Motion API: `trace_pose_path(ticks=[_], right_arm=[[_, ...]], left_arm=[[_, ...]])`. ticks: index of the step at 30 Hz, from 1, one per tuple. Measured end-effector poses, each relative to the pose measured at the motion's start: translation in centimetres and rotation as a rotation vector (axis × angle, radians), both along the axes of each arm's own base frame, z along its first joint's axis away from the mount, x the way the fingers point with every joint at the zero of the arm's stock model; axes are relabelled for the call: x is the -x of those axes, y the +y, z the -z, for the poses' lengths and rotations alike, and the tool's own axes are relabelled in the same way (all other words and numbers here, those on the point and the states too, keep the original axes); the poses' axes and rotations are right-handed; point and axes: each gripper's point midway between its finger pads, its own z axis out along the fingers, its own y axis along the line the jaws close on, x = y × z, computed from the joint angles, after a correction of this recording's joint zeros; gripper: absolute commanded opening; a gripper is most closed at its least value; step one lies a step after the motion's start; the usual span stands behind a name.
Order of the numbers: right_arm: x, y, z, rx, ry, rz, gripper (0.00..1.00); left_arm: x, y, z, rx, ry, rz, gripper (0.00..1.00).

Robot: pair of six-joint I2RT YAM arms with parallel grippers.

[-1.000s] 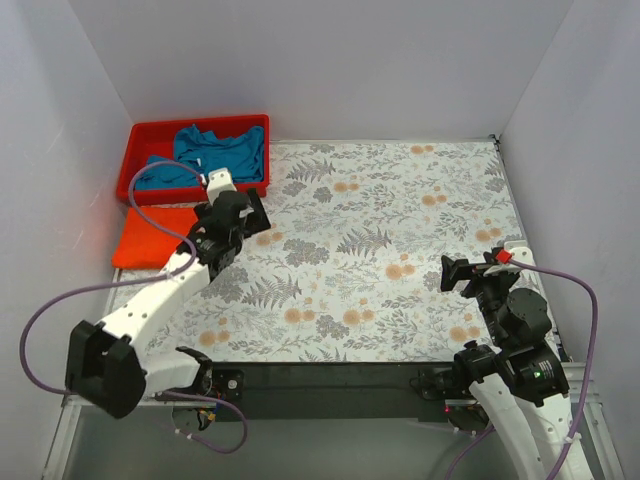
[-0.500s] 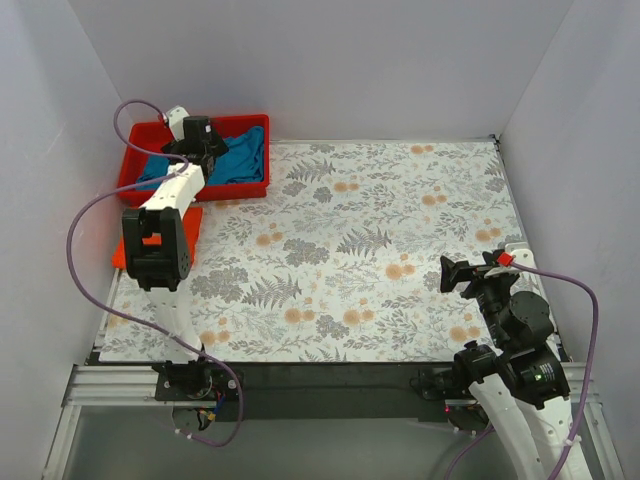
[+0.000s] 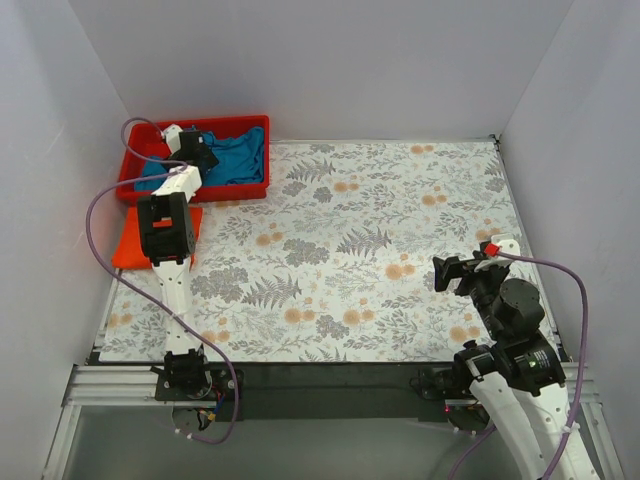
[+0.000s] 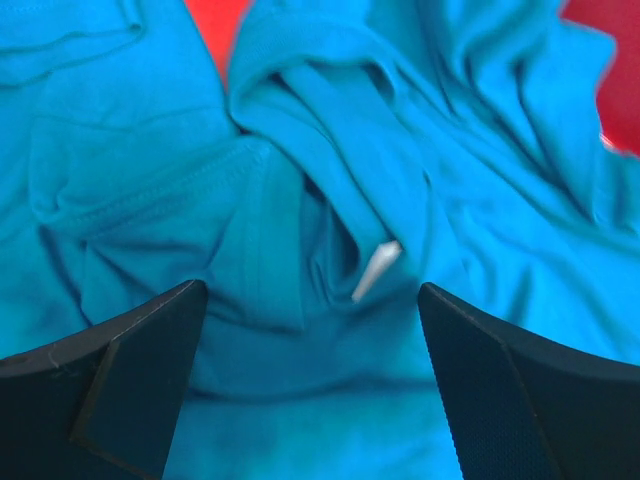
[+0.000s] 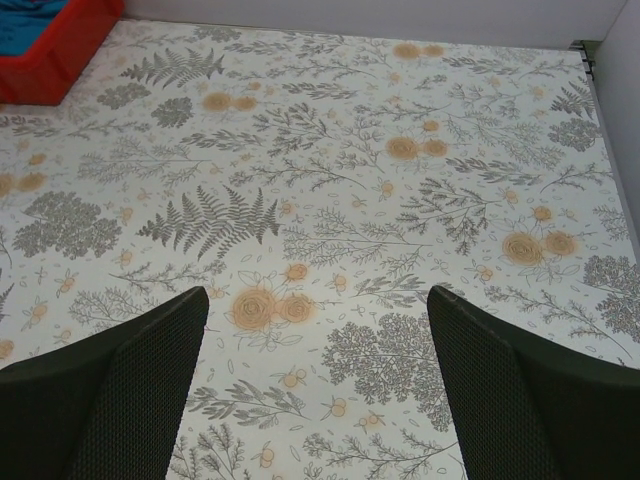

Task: Fold and stack the t-shirts
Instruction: Grab the tshirt from the pile

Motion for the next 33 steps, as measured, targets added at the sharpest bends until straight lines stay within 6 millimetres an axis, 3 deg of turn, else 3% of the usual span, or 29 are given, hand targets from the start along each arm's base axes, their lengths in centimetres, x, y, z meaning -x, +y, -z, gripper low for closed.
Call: trace_pose_path(ticks=[3, 7, 8, 10, 16, 19, 20, 21, 23, 26, 28, 29, 31, 33], right_arm=[[-0.2, 0.2, 0.3, 0.009, 0.016, -0.010, 0.96], [-0.3, 0.3, 0.7, 0.020, 0.030, -0.014, 0.95], [-0.4, 0.3, 0.8, 0.023, 0.035, -0.015, 0.95], [-0.5, 0.4, 1.0, 0.028, 0.044, -0.018, 0.95], [-0.5, 0.5, 1.1, 0.031, 0.051, -0.024, 0.95], [-0.5, 0.6, 1.1, 0.030, 0.051, -0.028, 0.95], [-0.5, 0.6, 1.1, 0.030, 0.050, -0.030, 0.95], [-0.4, 0.6, 1.1, 0.029, 0.048, -0.031, 0.95], [-0.3, 0.6, 0.8, 0.025, 0.036, -0.031, 0.95], [0.0, 0.5, 0.3, 0.016, 0.009, -0.030, 0.94], [0.2, 0.4, -0.2, 0.009, -0.011, -0.030, 0.94], [0.3, 0.4, -0.3, 0.007, -0.015, -0.030, 0.94], [0.4, 0.3, -0.5, 0.003, -0.028, -0.029, 0.94], [0.5, 0.2, -0.7, -0.001, -0.040, -0.029, 0.94]], left_arm=[[-1.1, 0.5, 0.3, 0.000, -0.023, 0.003, 0.79], [-1.7, 0.8, 0.5, 0.002, -0.033, 0.014, 0.34], [-1.7, 0.8, 0.6, 0.003, -0.035, 0.016, 0.16], [-1.8, 0.8, 0.6, 0.007, -0.035, 0.022, 0.00], [-2.3, -0.2, -0.4, 0.043, -0.066, 0.063, 0.00], [-2.8, -1.2, -3.2, 0.062, -0.115, 0.092, 0.00], [-2.9, -1.8, -4.9, 0.065, -0.141, 0.109, 0.00], [-3.2, -2.6, -8.2, 0.064, -0.190, 0.129, 0.00], [-3.6, -5.2, -12.3, 0.060, -0.255, 0.180, 0.00], [-2.6, -13.0, -23.6, 0.056, -0.436, 0.333, 0.00], [0.2, -19.9, -31.8, 0.073, -0.576, 0.469, 0.00], [1.8, -22.5, -35.1, 0.084, -0.637, 0.523, 0.00], [7.1, -29.3, -42.3, 0.129, -0.772, 0.679, 0.00], [12.7, -33.8, -48.0, 0.175, -0.886, 0.809, 0.00]])
